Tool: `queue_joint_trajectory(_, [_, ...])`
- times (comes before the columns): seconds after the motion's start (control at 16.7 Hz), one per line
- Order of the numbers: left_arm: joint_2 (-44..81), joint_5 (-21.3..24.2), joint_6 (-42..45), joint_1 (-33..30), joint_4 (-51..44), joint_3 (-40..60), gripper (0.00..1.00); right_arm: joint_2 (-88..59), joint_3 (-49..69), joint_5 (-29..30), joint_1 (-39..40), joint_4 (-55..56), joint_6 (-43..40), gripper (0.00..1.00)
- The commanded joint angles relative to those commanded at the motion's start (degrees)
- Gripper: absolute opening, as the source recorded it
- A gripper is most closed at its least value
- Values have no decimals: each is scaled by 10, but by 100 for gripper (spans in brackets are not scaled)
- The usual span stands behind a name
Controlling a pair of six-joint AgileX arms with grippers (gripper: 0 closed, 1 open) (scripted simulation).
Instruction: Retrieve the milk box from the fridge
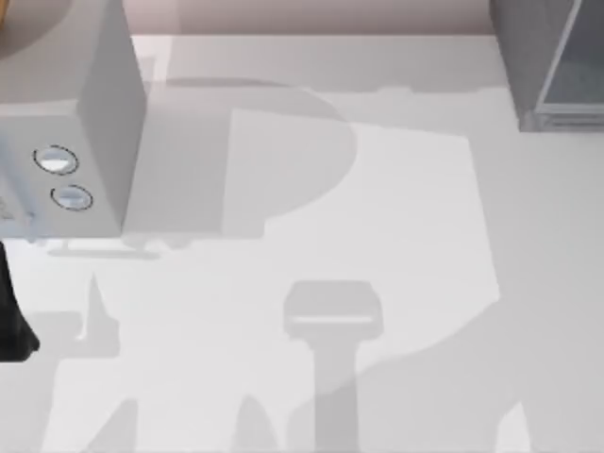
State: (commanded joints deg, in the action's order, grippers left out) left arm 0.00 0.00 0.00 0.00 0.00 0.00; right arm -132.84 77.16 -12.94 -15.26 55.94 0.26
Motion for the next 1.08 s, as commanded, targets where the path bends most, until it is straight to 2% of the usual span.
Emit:
queue_joint_trajectory(0.42, [0,0,0,0,0,0,100,55,15,-1,0,-73,0,0])
queue_joint_trajectory(0.72, [0,0,0,0,0,0,100,58,14,-2,0,-74,1,0])
queue_joint_trajectory(0.9, [0,0,0,0,0,0,100,93,-25,-10,-9,-50,2,0])
queue_joint_trajectory(1.08, [0,0,0,0,0,0,100,135,-117,-20,-17,-25,2,0])
